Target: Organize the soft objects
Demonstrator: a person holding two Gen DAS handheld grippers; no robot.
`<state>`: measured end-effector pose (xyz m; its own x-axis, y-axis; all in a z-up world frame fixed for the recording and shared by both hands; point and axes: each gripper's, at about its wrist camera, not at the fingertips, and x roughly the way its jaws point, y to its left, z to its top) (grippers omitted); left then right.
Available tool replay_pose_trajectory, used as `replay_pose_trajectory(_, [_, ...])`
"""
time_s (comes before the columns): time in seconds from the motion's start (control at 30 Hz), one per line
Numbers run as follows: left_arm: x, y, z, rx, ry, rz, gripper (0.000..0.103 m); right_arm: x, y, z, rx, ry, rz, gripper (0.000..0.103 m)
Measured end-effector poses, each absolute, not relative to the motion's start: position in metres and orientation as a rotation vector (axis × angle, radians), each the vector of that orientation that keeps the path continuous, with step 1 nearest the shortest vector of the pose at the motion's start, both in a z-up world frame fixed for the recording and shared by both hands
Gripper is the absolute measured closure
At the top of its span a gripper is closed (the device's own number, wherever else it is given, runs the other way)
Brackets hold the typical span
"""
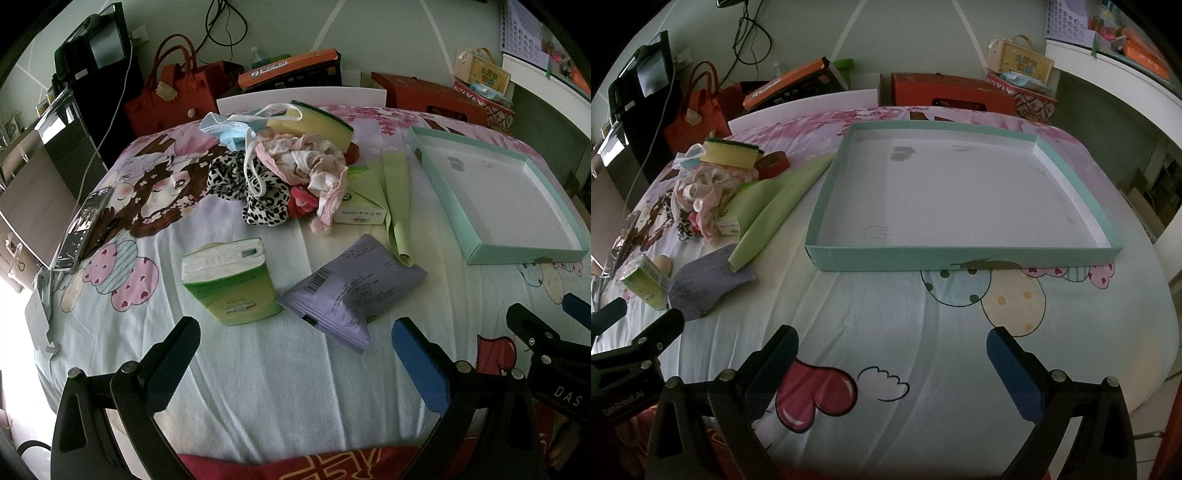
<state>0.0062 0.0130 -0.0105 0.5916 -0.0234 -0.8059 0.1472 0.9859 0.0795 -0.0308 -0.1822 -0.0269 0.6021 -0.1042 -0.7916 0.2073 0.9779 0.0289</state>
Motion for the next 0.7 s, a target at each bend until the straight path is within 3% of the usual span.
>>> replay_pose_trajectory(0.7, [0.0031,0.0157,-0.0087,0.126,0.921,-0.105,0.0,-0.0306,-0.1828,-0.0269,0.123,0.906,-0.18,0.0])
